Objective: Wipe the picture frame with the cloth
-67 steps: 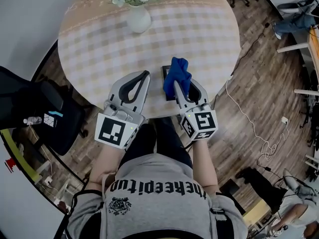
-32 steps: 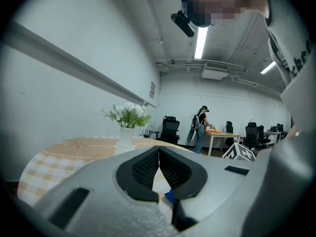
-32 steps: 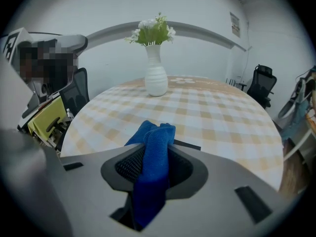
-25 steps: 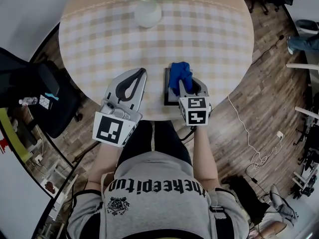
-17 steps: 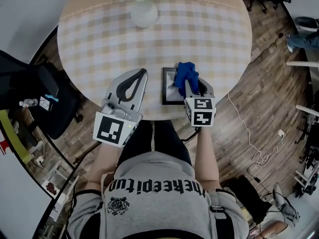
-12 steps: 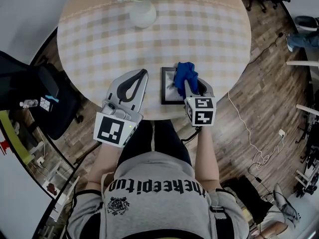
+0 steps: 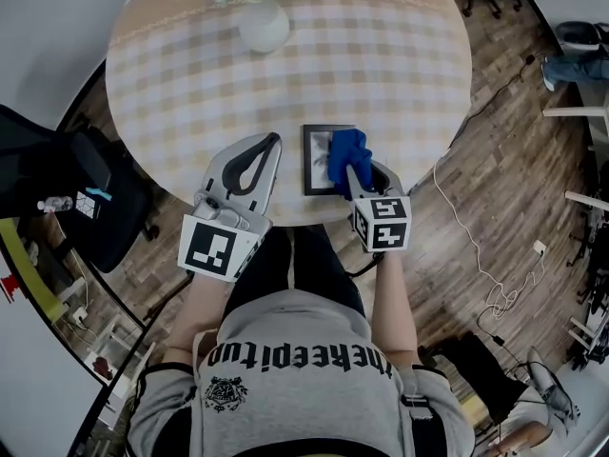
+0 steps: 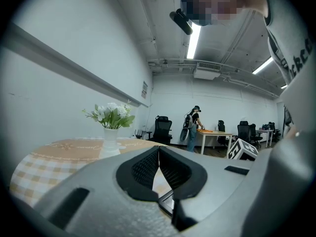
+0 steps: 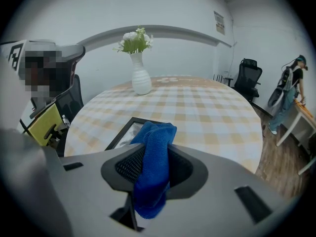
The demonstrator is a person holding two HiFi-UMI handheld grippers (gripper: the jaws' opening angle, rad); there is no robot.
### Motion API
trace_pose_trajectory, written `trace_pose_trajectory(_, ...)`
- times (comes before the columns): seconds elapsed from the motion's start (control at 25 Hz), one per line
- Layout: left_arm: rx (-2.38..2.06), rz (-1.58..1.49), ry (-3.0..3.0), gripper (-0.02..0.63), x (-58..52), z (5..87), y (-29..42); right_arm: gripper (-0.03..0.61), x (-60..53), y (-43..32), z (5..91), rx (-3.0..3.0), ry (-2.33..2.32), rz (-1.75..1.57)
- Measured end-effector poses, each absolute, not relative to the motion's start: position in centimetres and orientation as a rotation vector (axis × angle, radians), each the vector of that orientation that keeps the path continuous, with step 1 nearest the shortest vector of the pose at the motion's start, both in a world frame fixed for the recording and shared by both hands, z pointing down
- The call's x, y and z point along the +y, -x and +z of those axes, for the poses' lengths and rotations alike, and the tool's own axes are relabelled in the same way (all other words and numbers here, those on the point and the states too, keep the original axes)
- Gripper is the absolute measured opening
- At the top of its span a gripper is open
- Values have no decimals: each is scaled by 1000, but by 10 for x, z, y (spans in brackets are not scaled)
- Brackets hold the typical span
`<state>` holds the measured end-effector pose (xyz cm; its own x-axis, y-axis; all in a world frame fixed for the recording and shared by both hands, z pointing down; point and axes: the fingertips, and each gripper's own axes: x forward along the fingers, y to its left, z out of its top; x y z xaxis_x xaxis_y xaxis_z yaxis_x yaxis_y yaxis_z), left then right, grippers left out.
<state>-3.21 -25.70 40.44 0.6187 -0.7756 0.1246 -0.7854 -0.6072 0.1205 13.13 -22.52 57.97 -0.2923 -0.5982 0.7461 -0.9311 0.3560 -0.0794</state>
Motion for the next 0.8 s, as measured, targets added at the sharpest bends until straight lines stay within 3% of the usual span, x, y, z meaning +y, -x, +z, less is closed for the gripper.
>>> trace_pose_trajectory(0.8,-1325,84,-2677,17,-240,401,49,117,-209,-79,587,-2120,-1231,705)
